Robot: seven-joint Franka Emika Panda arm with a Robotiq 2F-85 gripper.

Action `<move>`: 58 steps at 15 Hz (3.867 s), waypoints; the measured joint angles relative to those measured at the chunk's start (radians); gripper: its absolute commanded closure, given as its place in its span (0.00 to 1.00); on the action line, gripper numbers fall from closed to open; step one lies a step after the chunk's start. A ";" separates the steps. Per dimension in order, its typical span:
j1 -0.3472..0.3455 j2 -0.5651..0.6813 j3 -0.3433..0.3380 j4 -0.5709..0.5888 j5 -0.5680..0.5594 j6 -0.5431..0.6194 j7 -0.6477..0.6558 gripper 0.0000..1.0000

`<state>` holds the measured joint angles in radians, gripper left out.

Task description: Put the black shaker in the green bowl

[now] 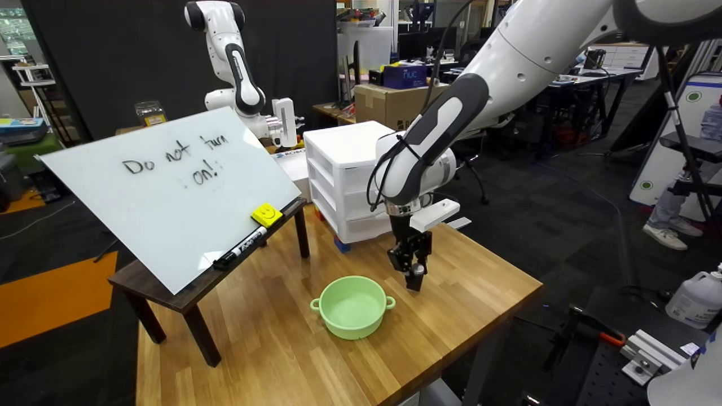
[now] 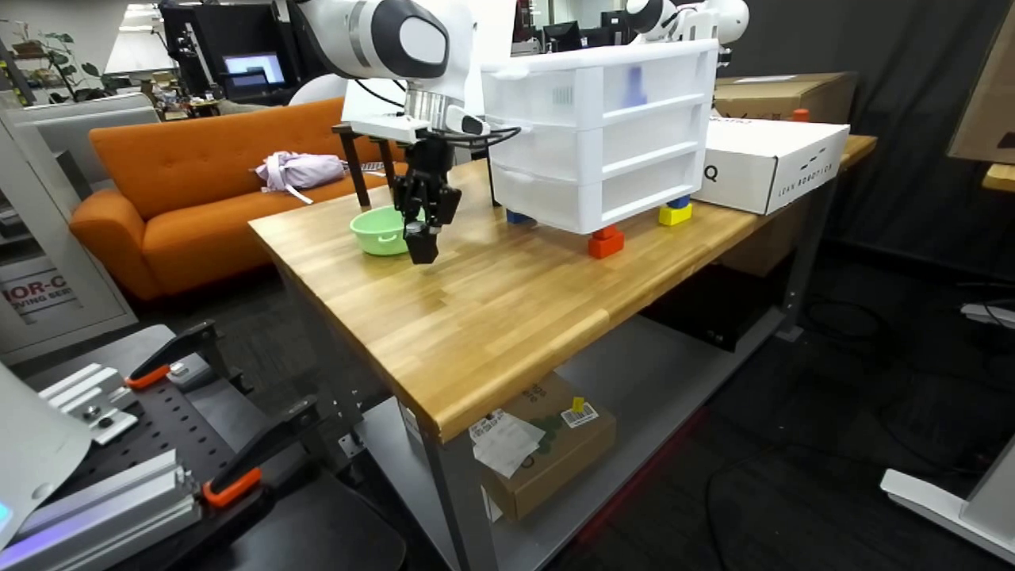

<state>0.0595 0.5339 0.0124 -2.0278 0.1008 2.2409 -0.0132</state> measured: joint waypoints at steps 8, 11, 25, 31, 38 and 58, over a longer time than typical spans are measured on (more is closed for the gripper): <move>0.034 -0.105 0.026 -0.057 -0.020 -0.001 0.011 0.74; 0.059 -0.121 0.036 -0.057 -0.050 -0.002 0.041 0.74; 0.163 0.001 0.056 0.164 -0.171 -0.178 0.111 0.74; 0.209 0.122 0.058 0.371 -0.210 -0.343 0.120 0.74; 0.217 0.212 0.058 0.491 -0.215 -0.410 0.111 0.74; 0.234 0.390 0.084 0.633 -0.218 -0.512 0.017 0.04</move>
<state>0.2933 0.9243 0.0961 -1.3949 -0.1168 1.7289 0.0036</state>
